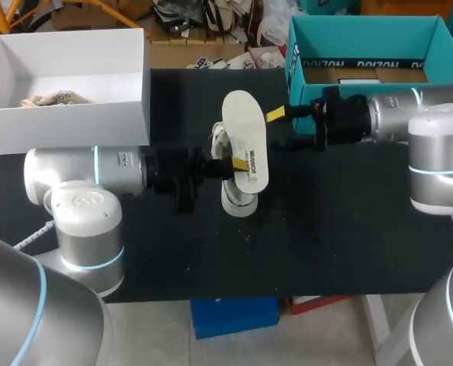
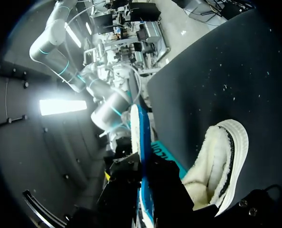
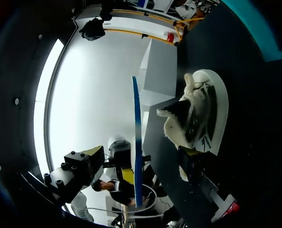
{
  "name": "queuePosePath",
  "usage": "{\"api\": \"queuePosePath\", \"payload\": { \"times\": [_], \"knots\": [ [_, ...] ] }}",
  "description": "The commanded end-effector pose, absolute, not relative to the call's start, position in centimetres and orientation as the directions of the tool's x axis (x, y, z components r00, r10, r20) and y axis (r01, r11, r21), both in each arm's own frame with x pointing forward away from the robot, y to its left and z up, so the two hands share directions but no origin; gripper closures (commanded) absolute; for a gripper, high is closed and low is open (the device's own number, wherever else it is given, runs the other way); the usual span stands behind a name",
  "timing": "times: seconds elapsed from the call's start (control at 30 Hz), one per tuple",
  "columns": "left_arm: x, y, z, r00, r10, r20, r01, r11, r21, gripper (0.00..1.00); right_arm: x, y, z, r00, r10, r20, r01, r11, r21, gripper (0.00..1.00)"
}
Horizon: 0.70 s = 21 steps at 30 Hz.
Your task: Take the shoe out of the shoebox, open the shoe tongue, remove and reinsert the insole, then place the shoe into the shoebox
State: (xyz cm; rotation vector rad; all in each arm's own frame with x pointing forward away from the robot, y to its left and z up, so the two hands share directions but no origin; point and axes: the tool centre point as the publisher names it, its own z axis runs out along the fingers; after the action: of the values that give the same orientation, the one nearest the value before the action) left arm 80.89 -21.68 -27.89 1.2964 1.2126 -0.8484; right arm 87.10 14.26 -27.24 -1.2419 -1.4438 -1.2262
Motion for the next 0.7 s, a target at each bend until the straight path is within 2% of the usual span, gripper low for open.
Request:
{"api": "queuePosePath", "payload": {
  "times": [0.03,0.33,0.37,0.47,0.5,0.57,0.63,0.67,0.7],
  "knots": [
    [80.8,-21.8,-27.9,0.217,0.169,-0.961,0.959,0.145,0.242,1.0,87.4,15.0,-27.4,-0.149,0.153,0.977,0.988,0.057,0.141,0.0],
    [80.8,-21.8,-27.9,0.217,0.169,-0.961,0.959,0.145,0.242,1.0,86.9,16.5,-27.0,-0.182,0.139,0.973,0.98,0.106,0.168,0.02],
    [80.8,-21.8,-27.9,0.217,0.169,-0.961,0.959,0.145,0.242,1.0,86.8,16.6,-26.9,-0.183,0.139,0.973,0.98,0.107,0.169,0.06],
    [80.8,-21.8,-27.9,0.217,0.169,-0.961,0.959,0.145,0.242,1.0,86.6,17.1,-26.9,-0.186,0.137,0.973,0.979,0.114,0.171,0.28],
    [80.8,-21.8,-27.9,0.217,0.169,-0.961,0.959,0.145,0.242,1.0,86.6,17.3,-26.9,-0.187,0.136,0.973,0.978,0.119,0.171,0.28],
    [80.8,-21.8,-27.9,0.217,0.169,-0.961,0.959,0.145,0.242,1.0,86.5,17.4,-26.9,-0.189,0.137,0.973,0.977,0.124,0.172,0.39],
    [80.8,-21.8,-27.9,0.217,0.169,-0.961,0.959,0.145,0.242,1.0,86.4,17.5,-26.9,-0.191,0.139,0.972,0.976,0.131,0.173,0.44],
    [80.8,-21.8,-27.9,0.217,0.169,-0.961,0.959,0.145,0.242,1.0,86.4,17.5,-26.9,-0.192,0.14,0.971,0.976,0.132,0.173,0.51],
    [80.8,-21.8,-27.9,0.217,0.169,-0.961,0.959,0.145,0.242,1.0,86.5,17.5,-26.9,-0.193,0.141,0.971,0.976,0.132,0.174,0.52]
  ]
}}
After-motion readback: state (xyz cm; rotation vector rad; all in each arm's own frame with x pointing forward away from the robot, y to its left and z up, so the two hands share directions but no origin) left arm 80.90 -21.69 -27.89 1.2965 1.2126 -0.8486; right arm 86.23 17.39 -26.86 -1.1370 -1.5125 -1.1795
